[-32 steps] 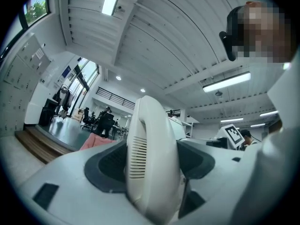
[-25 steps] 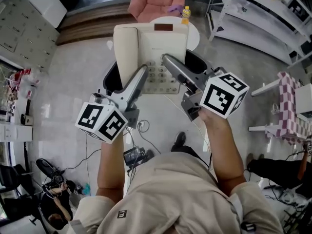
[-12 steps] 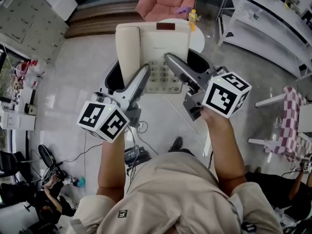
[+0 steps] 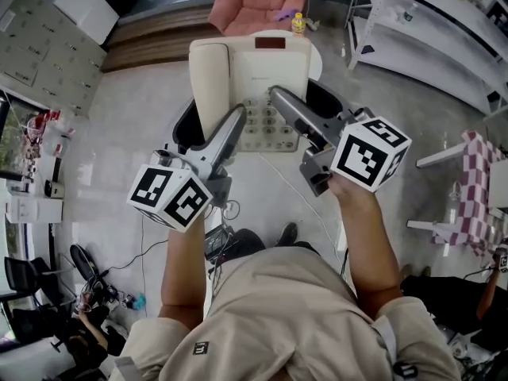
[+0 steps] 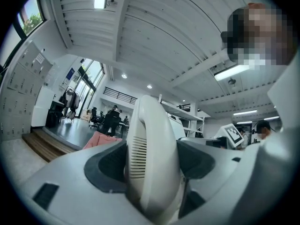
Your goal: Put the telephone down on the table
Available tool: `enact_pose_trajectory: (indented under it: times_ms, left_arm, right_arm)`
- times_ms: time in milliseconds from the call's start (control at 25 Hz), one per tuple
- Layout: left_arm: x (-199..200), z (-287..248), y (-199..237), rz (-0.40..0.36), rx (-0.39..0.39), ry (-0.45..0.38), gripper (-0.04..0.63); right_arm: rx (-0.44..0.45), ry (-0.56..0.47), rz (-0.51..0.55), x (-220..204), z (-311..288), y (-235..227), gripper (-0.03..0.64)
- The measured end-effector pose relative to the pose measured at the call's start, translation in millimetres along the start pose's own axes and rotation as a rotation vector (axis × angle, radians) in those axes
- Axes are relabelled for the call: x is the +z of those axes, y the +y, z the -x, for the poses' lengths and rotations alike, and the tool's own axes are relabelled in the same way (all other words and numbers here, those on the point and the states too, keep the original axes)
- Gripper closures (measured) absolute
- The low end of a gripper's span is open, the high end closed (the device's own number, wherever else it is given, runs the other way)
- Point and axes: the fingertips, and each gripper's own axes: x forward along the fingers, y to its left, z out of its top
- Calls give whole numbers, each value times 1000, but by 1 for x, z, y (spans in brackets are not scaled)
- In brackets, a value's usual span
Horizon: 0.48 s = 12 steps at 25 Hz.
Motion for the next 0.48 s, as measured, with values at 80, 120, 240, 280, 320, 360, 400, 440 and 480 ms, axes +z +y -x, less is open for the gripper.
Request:
enact_pose_trajectory:
  times_ms: [80, 120, 240, 280, 320, 360, 400, 440, 480]
  left_arm:
    - [-1, -6, -5, -6, -16, 6, 275]
    - [-1, -8, -6, -8, -25, 7, 275]
    - [-2, -17, -6, -7, -56, 8, 275]
    - [-3, -20, -5, -4, -70, 9, 275]
    - [-4, -24, -4, 0, -84, 10, 275]
    - [-5, -27, -3, 6, -99, 11, 275]
    - [-6, -30, -1, 13, -114, 10, 275]
    - [-7, -35, 2, 21, -130, 9, 275]
    - [-7, -39, 5, 28, -147, 8, 275]
  right_arm:
    - [-12, -13, -10, 2, 6, -5, 380]
    - [-18, -19, -12, 3, 7, -7, 380]
    - [-46, -33, -11, 6, 9, -13, 380]
    - [-58, -36, -11, 6, 9, -16, 380]
    - [-71, -38, -10, 7, 9, -19, 380]
    - [-86, -39, -8, 7, 9, -21, 382]
    - [-100, -40, -4, 8, 7, -24, 382]
    - [-115, -42, 2, 9, 6, -26, 382]
    - [-130, -45, 8, 11, 4, -29, 382]
